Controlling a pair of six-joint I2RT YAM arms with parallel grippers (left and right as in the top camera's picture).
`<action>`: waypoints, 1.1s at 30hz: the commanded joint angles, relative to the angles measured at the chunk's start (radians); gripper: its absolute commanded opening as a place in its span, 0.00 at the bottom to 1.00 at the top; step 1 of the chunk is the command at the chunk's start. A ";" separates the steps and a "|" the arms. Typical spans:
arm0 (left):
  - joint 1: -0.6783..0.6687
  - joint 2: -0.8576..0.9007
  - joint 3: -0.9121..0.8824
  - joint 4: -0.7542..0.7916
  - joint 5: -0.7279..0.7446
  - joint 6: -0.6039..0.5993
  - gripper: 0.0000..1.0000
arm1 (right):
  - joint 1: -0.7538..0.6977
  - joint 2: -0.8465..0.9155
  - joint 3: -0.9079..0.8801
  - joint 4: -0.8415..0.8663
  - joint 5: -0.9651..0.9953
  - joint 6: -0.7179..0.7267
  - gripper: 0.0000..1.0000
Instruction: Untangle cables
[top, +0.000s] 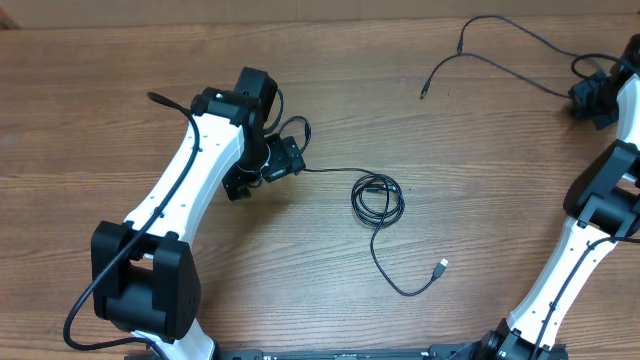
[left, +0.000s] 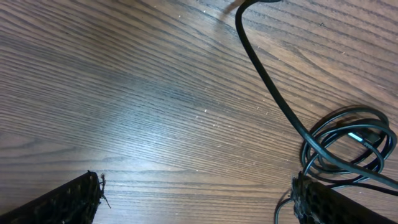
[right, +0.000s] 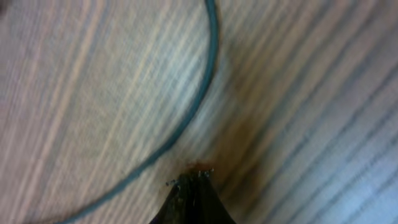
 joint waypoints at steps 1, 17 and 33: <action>-0.006 -0.010 -0.002 0.000 0.006 0.023 1.00 | 0.006 0.016 -0.023 0.021 -0.002 0.003 0.04; -0.006 -0.010 -0.002 0.000 0.006 0.023 1.00 | 0.022 0.030 0.056 0.154 -0.155 -0.191 0.08; -0.006 -0.010 -0.002 0.000 0.006 0.023 1.00 | 0.058 -0.496 0.396 -0.344 -0.393 -0.169 0.35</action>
